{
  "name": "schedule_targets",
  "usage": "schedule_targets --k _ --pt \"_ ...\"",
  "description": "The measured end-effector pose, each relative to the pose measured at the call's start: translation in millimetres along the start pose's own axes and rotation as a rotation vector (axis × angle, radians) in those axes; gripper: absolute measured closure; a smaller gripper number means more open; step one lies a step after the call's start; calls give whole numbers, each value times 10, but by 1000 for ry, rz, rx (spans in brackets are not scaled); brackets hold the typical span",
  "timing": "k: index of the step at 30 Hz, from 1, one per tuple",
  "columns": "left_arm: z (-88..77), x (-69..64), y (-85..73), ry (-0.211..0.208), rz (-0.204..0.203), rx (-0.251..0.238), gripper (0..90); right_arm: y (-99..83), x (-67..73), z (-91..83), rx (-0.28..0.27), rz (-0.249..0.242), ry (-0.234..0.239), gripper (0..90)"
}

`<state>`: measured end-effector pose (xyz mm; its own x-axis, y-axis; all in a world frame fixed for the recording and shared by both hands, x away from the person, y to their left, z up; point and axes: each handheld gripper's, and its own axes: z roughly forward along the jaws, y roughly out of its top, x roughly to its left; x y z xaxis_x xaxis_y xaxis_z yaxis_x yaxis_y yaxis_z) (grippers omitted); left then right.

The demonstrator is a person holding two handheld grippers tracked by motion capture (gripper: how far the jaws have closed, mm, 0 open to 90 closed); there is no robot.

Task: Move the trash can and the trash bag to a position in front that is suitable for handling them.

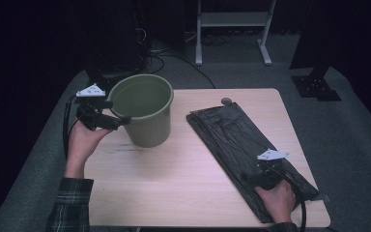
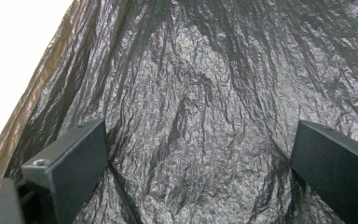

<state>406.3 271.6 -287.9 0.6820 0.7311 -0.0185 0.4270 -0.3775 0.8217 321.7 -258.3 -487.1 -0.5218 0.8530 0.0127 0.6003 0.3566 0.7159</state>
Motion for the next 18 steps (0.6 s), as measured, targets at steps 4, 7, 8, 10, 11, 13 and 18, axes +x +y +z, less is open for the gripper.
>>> schedule_targets --k 4,7,8,10,11,13,18 --pt "70 84 65 28 8 31 0 0 0 0 0 0 0 25" --pt "87 128 81 42 3 37 0 0 1 2 -1 1 0 25" --pt "94 155 86 43 -3 39 0 0 0 0 0 0 0 25" --pt "106 257 92 54 -14 44 0 0 0 1 -1 0 0 25" --pt "106 257 92 54 -14 44 0 0 0 1 -1 0 0 25" --pt "115 327 84 61 -27 45 0 0 0 1 -1 0 0 25" --pt "145 483 60 55 -46 56 0 0 -1 0 0 -2 0 25"
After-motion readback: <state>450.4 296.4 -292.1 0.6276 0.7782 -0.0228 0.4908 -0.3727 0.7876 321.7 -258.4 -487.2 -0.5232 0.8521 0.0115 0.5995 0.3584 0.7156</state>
